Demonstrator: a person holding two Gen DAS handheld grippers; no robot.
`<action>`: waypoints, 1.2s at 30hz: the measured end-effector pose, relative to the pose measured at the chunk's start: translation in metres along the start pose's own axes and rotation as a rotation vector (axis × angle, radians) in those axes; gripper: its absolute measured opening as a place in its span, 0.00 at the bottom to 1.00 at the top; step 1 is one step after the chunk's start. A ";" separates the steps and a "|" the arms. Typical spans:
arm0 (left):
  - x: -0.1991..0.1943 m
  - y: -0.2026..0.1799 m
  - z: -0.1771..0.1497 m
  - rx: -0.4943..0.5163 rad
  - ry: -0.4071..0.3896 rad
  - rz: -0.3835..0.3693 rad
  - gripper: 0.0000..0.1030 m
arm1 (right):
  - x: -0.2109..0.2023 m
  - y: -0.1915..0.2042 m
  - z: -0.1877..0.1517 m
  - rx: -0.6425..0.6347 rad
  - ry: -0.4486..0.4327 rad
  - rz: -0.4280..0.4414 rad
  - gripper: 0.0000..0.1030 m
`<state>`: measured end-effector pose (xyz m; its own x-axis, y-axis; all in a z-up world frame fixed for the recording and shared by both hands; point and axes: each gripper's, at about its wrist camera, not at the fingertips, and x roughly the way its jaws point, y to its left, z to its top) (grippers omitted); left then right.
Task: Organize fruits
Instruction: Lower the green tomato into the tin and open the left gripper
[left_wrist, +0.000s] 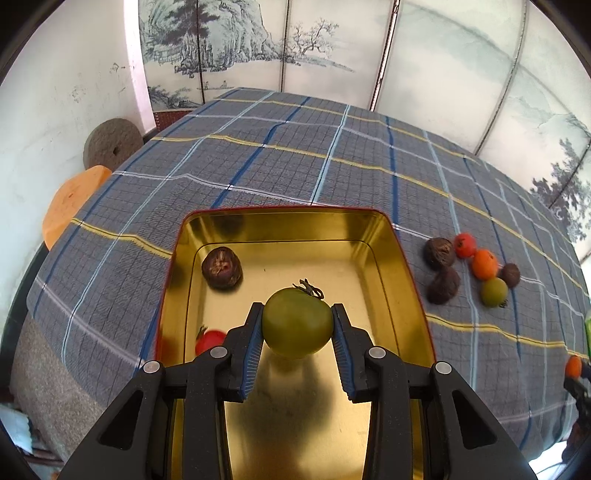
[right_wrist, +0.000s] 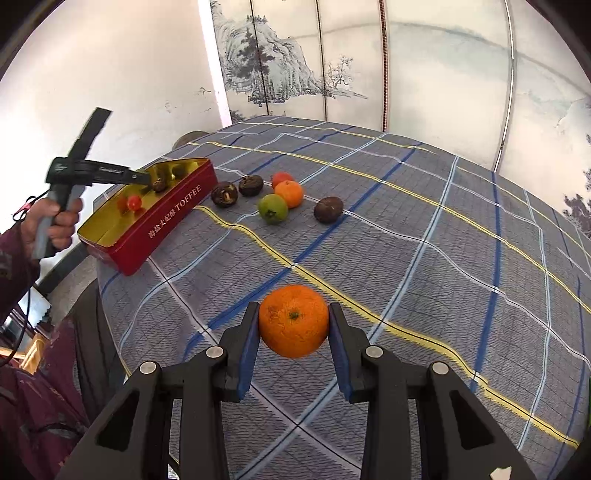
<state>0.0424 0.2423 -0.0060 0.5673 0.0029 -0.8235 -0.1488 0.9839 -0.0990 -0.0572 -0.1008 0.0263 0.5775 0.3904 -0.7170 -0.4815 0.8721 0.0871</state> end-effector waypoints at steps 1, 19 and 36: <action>0.003 0.000 0.002 0.003 0.003 0.003 0.36 | 0.000 0.001 0.001 -0.001 -0.001 0.002 0.32; 0.043 -0.004 0.034 0.041 0.059 0.084 0.36 | 0.002 0.011 0.003 -0.003 0.003 0.028 0.32; 0.044 -0.004 0.032 0.149 0.000 0.229 0.53 | 0.001 0.018 0.006 -0.008 0.000 0.035 0.32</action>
<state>0.0940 0.2441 -0.0243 0.5326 0.2280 -0.8151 -0.1522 0.9731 0.1727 -0.0616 -0.0833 0.0315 0.5600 0.4207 -0.7137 -0.5069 0.8554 0.1065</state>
